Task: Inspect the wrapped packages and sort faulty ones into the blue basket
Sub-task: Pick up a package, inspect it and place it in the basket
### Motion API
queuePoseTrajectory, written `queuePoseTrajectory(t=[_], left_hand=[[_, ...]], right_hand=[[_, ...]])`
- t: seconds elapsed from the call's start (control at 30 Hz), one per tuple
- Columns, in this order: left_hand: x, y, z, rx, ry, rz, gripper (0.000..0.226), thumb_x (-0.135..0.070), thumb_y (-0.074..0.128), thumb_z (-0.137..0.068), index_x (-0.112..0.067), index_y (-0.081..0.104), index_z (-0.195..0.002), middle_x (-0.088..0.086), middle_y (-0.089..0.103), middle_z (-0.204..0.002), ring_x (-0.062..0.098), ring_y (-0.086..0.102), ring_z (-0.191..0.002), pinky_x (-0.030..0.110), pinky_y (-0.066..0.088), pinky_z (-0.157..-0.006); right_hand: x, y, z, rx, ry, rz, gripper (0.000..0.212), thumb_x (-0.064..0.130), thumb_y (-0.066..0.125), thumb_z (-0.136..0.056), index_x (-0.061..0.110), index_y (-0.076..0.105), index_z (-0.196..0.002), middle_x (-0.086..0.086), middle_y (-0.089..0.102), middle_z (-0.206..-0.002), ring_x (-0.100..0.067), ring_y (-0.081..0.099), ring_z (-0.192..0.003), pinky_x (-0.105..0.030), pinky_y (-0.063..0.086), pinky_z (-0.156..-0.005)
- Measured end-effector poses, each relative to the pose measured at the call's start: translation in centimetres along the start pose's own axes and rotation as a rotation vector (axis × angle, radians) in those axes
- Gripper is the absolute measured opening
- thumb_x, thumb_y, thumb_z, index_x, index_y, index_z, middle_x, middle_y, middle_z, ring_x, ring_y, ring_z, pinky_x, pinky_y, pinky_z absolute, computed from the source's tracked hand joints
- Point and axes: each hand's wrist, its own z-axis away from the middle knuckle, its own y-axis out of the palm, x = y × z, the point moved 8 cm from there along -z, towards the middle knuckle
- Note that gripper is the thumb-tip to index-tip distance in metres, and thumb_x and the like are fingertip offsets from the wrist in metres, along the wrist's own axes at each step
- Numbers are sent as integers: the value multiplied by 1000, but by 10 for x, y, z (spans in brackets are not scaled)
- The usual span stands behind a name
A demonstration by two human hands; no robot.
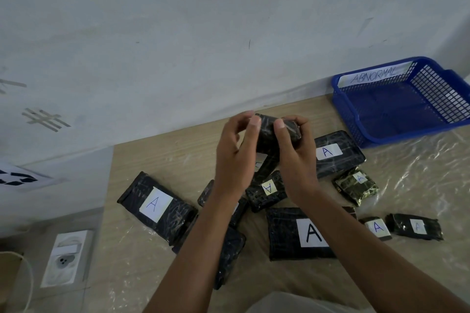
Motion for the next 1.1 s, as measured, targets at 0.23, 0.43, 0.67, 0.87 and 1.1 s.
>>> queuePoseTrajectory(t=[0.23,0.43,0.67,0.87,1.1], left_hand=[[0,22,5,-21,-5,107,36,-38,47,-106,-5,55,-96,-5,54,-79,8,52,-71,20,47,-66],[3,20,10,-92,-40,144,17,-24,42,-97,-15,48,-84,-7,50,-70,10,47,-63,23,43,-58],[4,18,10,-31,-36,132,28,-37,49,-98,-10,54,-90,2,57,-80,21,54,-73,38,49,-67],[5,19,12,-17,-75,102,24,-21,47,-93,2,52,-97,3,56,-79,14,53,-70,29,48,-61],[9,22,12,64,-109,160,29,-26,48,-98,3,49,-100,10,53,-86,21,52,-78,36,47,-70]], right_hand=[[4,2,4,-2,-7,-14,15,40,50,-101,29,59,-102,-5,60,-98,-23,60,-91,-50,52,-86],[-5,4,6,5,100,-52,19,33,51,-96,16,58,-95,-7,61,-91,-23,61,-84,-37,54,-71],[-2,7,10,53,62,56,24,22,44,-101,29,61,-86,10,65,-79,-11,64,-77,-32,52,-70],[-6,5,10,96,117,18,19,32,47,-97,30,65,-89,-1,67,-90,-20,67,-88,-40,54,-79],[-3,3,11,110,96,32,13,19,47,-93,13,58,-93,-6,61,-87,-23,61,-82,-39,54,-73]])
